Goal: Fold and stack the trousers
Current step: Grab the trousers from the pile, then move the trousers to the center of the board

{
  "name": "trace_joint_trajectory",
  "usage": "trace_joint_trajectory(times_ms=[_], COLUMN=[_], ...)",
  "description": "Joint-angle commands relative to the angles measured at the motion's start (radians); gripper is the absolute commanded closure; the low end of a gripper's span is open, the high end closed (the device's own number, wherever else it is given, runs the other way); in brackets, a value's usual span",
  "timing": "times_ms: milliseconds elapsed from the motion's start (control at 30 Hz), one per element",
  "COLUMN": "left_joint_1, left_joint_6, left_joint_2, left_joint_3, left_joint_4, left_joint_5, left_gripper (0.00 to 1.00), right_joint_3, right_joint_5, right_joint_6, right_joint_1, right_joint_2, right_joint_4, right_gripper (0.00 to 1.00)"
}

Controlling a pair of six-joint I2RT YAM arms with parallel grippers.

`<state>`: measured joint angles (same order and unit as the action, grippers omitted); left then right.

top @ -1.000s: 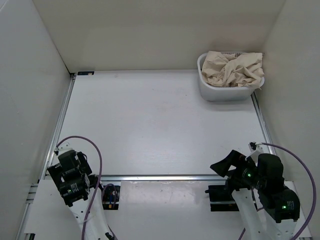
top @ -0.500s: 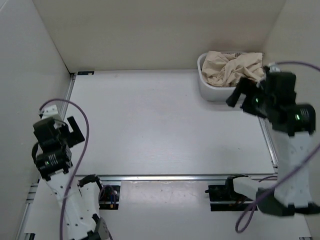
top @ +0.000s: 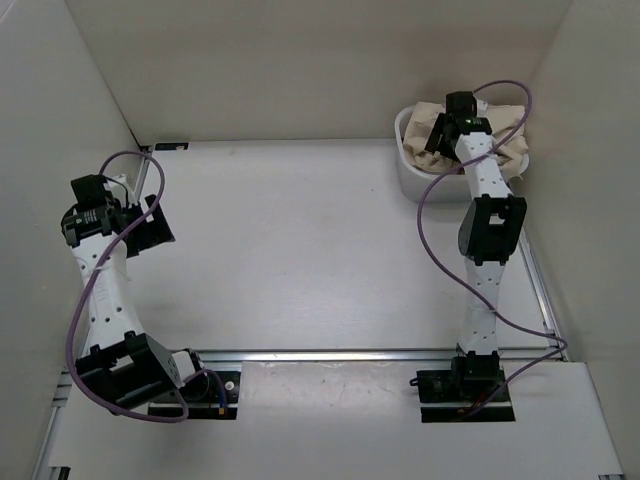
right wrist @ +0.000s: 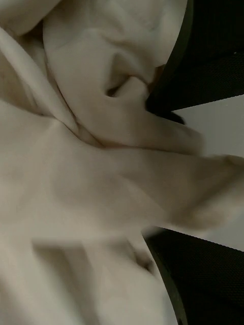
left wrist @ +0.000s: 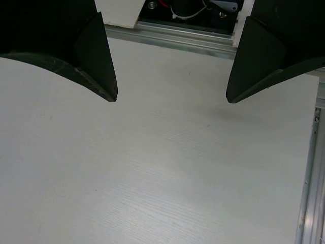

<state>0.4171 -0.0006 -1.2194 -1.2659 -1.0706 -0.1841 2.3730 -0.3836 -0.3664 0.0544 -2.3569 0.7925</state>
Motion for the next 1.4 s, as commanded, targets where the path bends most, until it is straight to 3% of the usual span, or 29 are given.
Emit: trace_joint_trajectory(times_ms=[0,100,233,433,533,733,833,933,1100,1200,1233,1300,1333,1367], left_joint_1=[0.006,0.006,0.006,0.006,0.006,0.006,0.006,-0.003,-0.003,-0.003,-0.003,-0.003,-0.003,-0.003], left_joint_6=[0.001,0.001,0.001,0.001,0.001,0.001,0.001,0.001,0.001,0.001,0.001,0.001,0.001,0.001], left_joint_2=[-0.002,-0.025,-0.025,0.027,0.064,0.098,0.069,0.060,0.074,0.113,0.113,0.136,0.136,0.136], left_joint_3=[-0.087,-0.122,-0.121,-0.079,-0.066,-0.042,-0.104,-0.162,-0.184,-0.172,-0.161,-0.150,-0.150,-0.138], left_joint_4=[0.021,0.021,0.021,0.021,0.021,0.041,0.041,0.041,0.041,0.041,0.041,0.041,0.041,0.041], left_joint_5=[-0.009,0.021,0.034,-0.038,-0.096,-0.193,-0.204,-0.215,-0.169,-0.150,-0.150,-0.150,-0.150,-0.150], left_gripper=[0.00,0.00,0.00,0.00,0.00,0.00,0.00,0.00,0.00,0.00,0.00,0.00,0.00,0.00], right_joint_3=[0.003,0.034,-0.003,-0.063,-0.063,-0.196,-0.257,-0.365,-0.347,-0.270,-0.252,-0.138,-0.098,-0.075], right_joint_5=[-0.026,0.099,0.236,0.233,0.354,0.306,0.255,0.236,0.218,0.423,0.496,0.610,0.611,0.595], right_joint_6=[-0.066,-0.030,0.012,0.075,0.128,0.268,0.242,0.158,0.121,0.173,0.211,0.374,0.421,0.464], right_joint_1=[-0.051,-0.051,-0.051,-0.051,0.002,0.316,0.484,0.547,0.575,0.587,0.619,0.659,0.701,0.717], right_joint_2=[-0.013,-0.084,0.000,0.357,0.574,0.886,0.924,0.911,0.696,0.550,0.513,0.388,0.349,0.308], right_joint_4=[-0.209,-0.237,-0.312,-0.369,-0.415,-0.489,-0.480,-0.446,-0.169,-0.093,-0.052,0.037,0.138,0.166], right_gripper=[0.06,0.35,1.00,1.00,1.00,1.00,1.00,1.00,1.00,1.00,0.98,0.71,0.51,0.23])
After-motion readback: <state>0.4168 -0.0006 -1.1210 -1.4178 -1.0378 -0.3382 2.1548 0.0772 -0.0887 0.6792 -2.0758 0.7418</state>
